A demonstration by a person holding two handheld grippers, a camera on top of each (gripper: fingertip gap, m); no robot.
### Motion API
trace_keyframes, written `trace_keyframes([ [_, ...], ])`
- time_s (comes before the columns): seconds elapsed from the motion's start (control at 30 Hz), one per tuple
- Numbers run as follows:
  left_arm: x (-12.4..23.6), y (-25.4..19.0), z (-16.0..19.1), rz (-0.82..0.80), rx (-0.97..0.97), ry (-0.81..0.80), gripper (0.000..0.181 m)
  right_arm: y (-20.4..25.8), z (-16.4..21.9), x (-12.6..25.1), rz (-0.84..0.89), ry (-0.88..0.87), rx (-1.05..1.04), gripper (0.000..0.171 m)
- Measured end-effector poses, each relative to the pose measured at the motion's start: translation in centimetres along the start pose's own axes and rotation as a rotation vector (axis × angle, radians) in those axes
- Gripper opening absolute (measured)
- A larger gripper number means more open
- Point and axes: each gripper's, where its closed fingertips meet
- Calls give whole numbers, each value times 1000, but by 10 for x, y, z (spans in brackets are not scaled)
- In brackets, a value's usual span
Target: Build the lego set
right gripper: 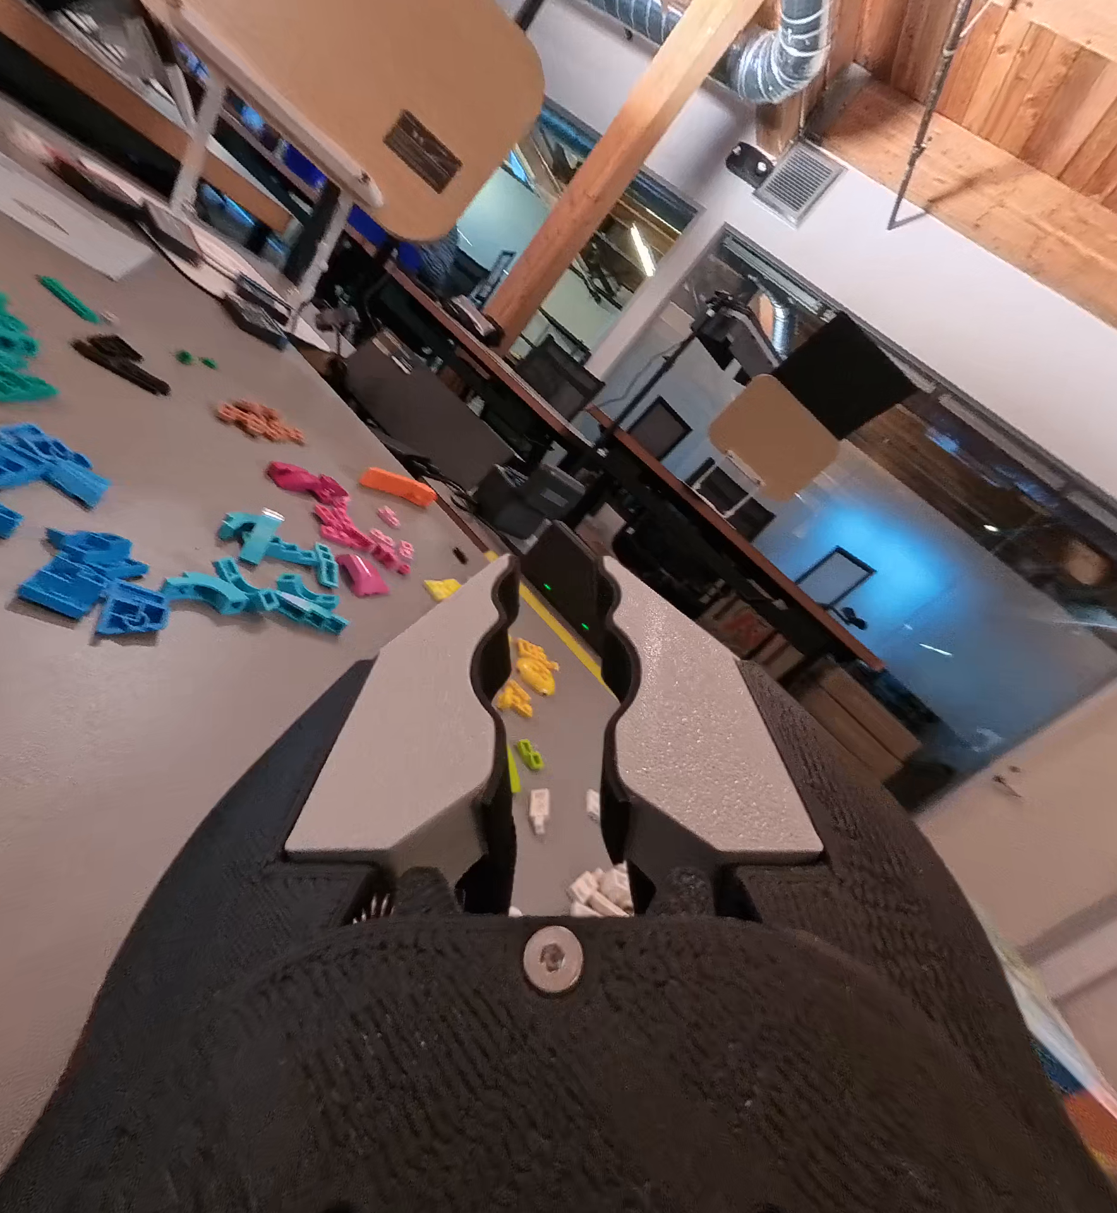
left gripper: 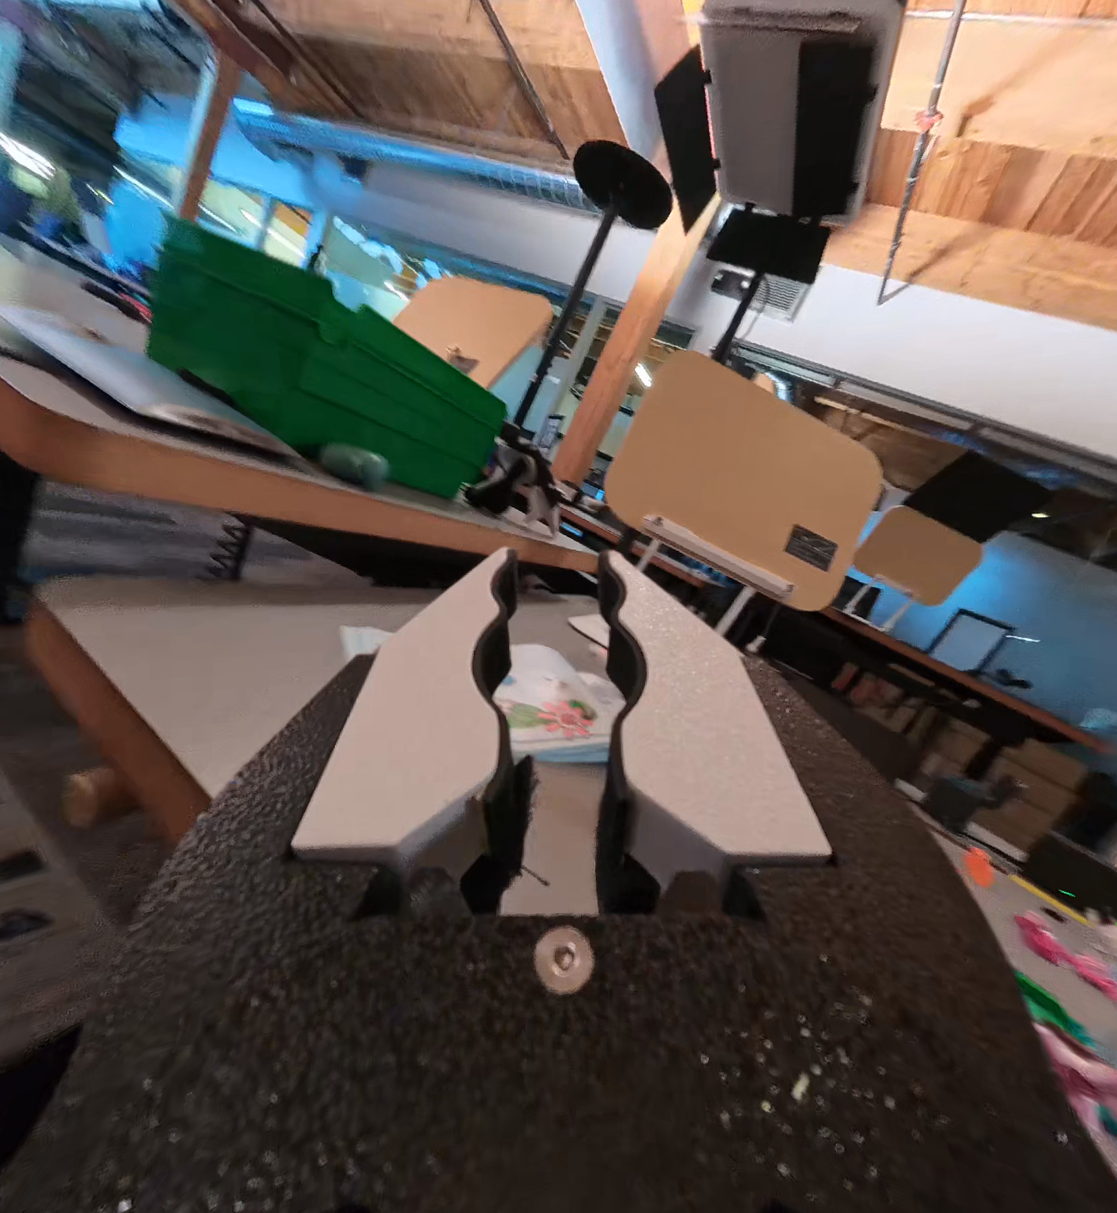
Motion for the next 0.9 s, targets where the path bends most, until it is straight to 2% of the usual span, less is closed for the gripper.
trace_keyframes([
  [0.03,-1,-5,5,23,21,9,22,-2,1,1,18,11,18,21],
  [0.37,-4,-33,35,139,96,81,21,-7,11,0,68,79,96,19],
  [0.8,-8,-39,41,179,102,125,23,-6,9,1,53,57,76,18],
  [0.9,-10,-50,46,257,86,164,24,-6,8,2,52,50,68,18],
])
Point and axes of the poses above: each gripper's, where its closed fingertips meet, x back along the fingers, z out of its underside, y = z × x across the jaws, and after that the axes turned 7 degrees about -x, right-handed
